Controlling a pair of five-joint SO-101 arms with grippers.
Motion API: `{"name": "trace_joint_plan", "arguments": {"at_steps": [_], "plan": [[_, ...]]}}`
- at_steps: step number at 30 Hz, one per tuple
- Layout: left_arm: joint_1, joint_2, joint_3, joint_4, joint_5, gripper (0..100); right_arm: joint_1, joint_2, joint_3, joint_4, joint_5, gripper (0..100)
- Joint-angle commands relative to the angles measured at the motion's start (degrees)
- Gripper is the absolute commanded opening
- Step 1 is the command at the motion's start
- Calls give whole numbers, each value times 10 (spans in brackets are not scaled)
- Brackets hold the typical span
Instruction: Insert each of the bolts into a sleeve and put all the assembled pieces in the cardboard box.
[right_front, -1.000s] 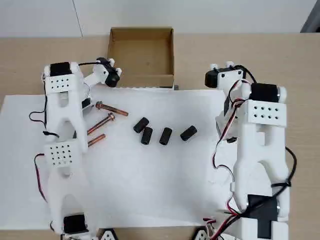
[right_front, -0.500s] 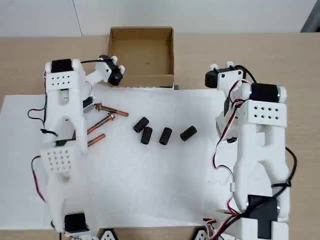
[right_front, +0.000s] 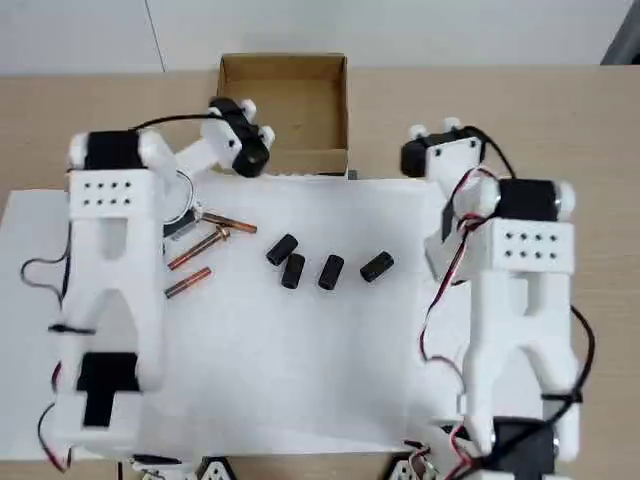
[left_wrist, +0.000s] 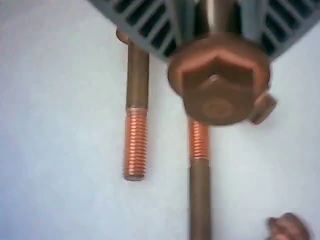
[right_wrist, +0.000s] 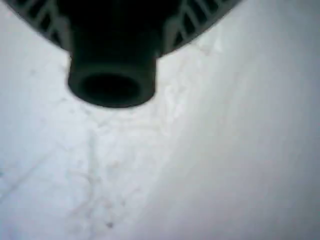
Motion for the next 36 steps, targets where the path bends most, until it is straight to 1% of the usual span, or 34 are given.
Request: {"name": "trace_joint_plan", "arguments": {"at_steps": [1, 3, 5, 8, 13, 17, 21, 23, 27, 31, 33, 36], "plan": [[6, -60, 0, 5, 92, 6, -29, -55, 23, 4, -6, 3], [3, -73, 4, 5, 178, 6, -49, -77, 49, 4, -8, 3], [2, -96, 4, 5, 224, 6, -65, -105, 73, 4, -23, 3], [6, -156, 19, 5, 238, 6, -70, -162, 98, 4, -73, 3], [51, -284, 99, 0, 278, 6, -67, -246, 118, -3, -106, 3], [62, -390, 214, -93, 323, 6, -67, -285, 140, -32, -157, 3], [62, -492, 349, -195, 372, 6, -69, -310, 186, -87, -236, 3], [60, -542, 409, -245, 398, 6, -70, -327, 214, -117, -256, 3], [60, -632, 518, -338, 446, 6, -70, -364, 272, -179, -264, 3], [62, -712, 613, -402, 497, 6, -73, -407, 332, -236, -265, 2], [62, -748, 655, -434, 526, 6, -90, -430, 365, -262, -265, 2], [63, -804, 711, -470, 594, 6, -137, -473, 423, -305, -265, 2]]}}
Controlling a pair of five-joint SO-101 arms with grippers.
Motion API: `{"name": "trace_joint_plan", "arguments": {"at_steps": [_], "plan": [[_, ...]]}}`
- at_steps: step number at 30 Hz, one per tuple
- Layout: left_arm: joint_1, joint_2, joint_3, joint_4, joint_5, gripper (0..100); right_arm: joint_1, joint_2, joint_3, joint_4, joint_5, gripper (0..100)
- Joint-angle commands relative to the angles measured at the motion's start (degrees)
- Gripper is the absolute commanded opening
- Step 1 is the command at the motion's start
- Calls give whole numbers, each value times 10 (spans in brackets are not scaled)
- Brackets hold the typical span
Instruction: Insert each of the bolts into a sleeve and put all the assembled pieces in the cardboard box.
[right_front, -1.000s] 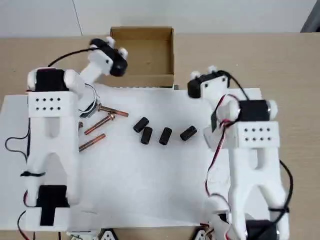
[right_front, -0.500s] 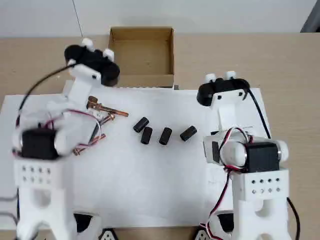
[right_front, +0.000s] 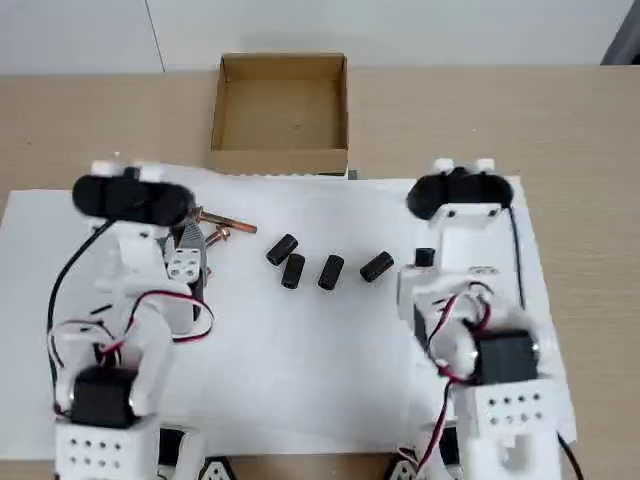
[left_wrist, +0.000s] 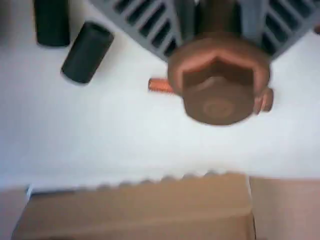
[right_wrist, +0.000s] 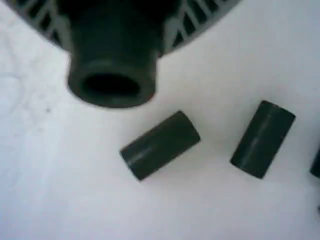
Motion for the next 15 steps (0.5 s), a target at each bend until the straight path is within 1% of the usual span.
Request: {"name": "trace_joint_plan", "arguments": {"at_steps": [1, 8, 13, 15], "plan": [[4, -73, 51, -48, 67, 6, -49, -57, 54, -60, -4, 2], [65, -211, 152, -50, 125, 6, -148, -177, 209, -212, 7, 2], [88, -310, 200, -48, 157, 6, -216, -254, 282, -250, 50, 2], [91, -319, 211, -48, 167, 6, -234, -284, 307, -261, 63, 2]]}}
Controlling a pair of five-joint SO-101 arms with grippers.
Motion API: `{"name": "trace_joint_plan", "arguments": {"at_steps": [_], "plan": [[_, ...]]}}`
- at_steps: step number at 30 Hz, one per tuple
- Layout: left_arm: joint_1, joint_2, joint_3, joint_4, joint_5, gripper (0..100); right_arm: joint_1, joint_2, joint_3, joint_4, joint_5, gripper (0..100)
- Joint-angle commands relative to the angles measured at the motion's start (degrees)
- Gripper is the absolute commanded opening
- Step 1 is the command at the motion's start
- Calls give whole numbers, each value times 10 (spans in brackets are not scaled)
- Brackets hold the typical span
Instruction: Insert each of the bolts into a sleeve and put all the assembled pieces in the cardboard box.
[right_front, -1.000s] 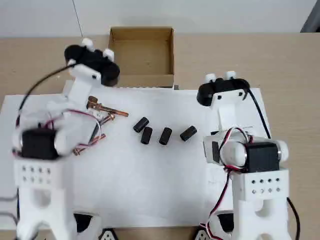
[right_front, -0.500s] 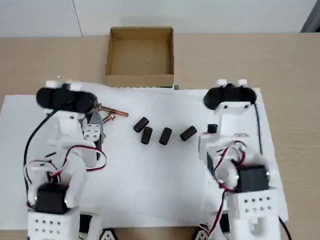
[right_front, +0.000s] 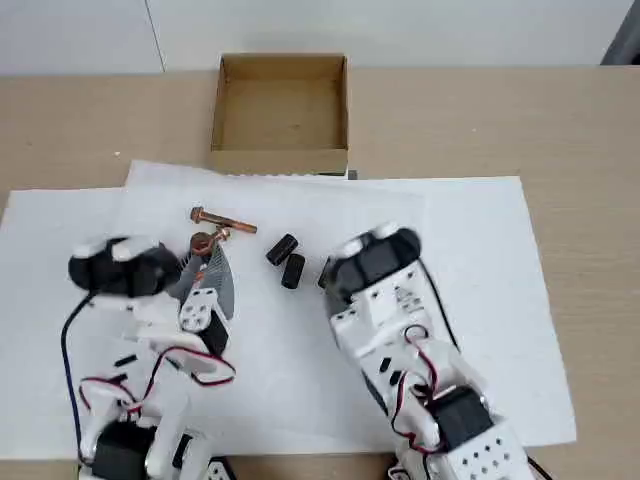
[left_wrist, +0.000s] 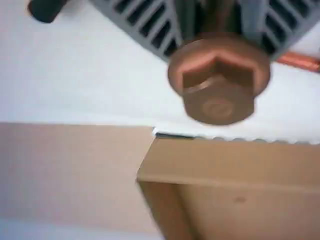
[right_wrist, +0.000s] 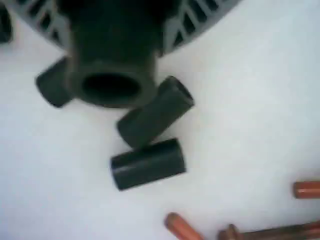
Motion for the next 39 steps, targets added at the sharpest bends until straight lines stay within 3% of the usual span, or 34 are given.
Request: {"name": "trace_joint_plan", "arguments": {"at_steps": [1, 6, 12, 16, 25, 39], "plan": [[7, -21, 5, -18, 24, 6, -34, -56, 26, -29, 32, 2], [8, -18, 6, -19, 51, 6, -61, -140, 75, -31, 86, 2], [55, -18, 5, -24, 65, 6, -83, -193, 105, -32, 147, 2], [75, -18, 5, -56, 116, 6, -107, -191, 108, -32, 156, 2], [104, -18, 4, -64, 156, 6, -124, -191, 109, -33, 187, 2], [145, -18, 4, -70, 158, 6, -124, -191, 120, -76, 207, 2]]}}
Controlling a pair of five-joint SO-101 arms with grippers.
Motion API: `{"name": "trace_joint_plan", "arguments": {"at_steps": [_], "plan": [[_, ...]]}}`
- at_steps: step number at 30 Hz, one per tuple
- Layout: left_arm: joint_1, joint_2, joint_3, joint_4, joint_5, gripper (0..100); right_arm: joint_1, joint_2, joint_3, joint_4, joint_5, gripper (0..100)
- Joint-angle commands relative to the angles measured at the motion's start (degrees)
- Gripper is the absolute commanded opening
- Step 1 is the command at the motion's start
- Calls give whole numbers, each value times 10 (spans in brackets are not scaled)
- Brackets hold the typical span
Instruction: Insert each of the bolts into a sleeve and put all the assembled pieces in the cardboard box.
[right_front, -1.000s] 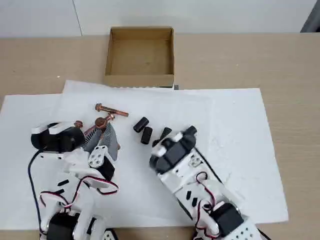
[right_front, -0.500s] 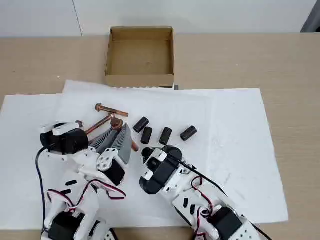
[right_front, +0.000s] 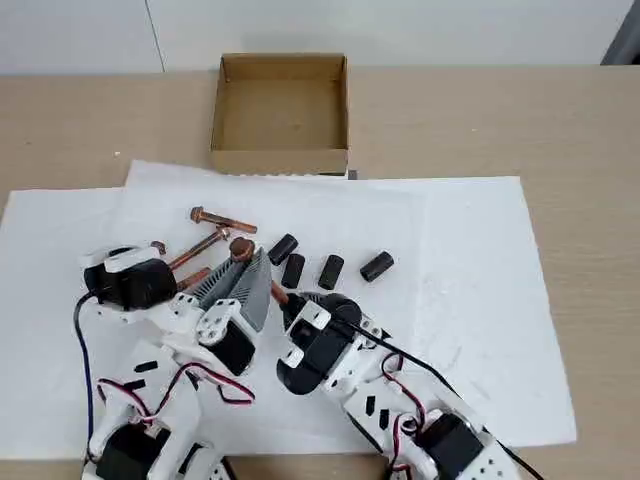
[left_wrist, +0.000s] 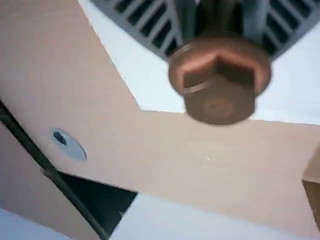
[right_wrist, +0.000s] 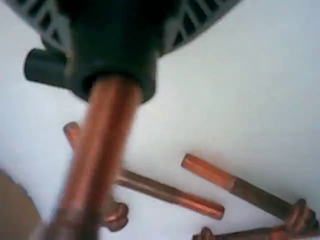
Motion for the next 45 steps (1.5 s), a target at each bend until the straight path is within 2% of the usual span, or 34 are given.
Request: {"name": "trace_joint_plan", "arguments": {"at_steps": [1, 11, 16, 24, 31, 38, 42, 45], "plan": [[9, -6, -3, -17, 5, 6, 1, -7, -3, -22, 13, 2], [11, -5, 21, -15, 5, 6, 3, -7, -8, -22, 10, 2], [11, -5, 27, -15, 5, 6, 29, -7, -9, -23, -24, 2], [11, -5, 42, -12, 4, 6, 42, -7, -9, -23, -26, 2], [84, -5, 59, 41, 4, 6, 40, -7, -9, -23, -26, 2], [94, -5, 95, 41, 1, 6, 39, -7, -5, -41, -23, 2], [91, -5, 97, 40, -43, 9, 39, -7, -4, -39, -23, 2], [91, -4, 97, 42, -75, 74, 39, -7, -4, -38, -24, 2]]}}
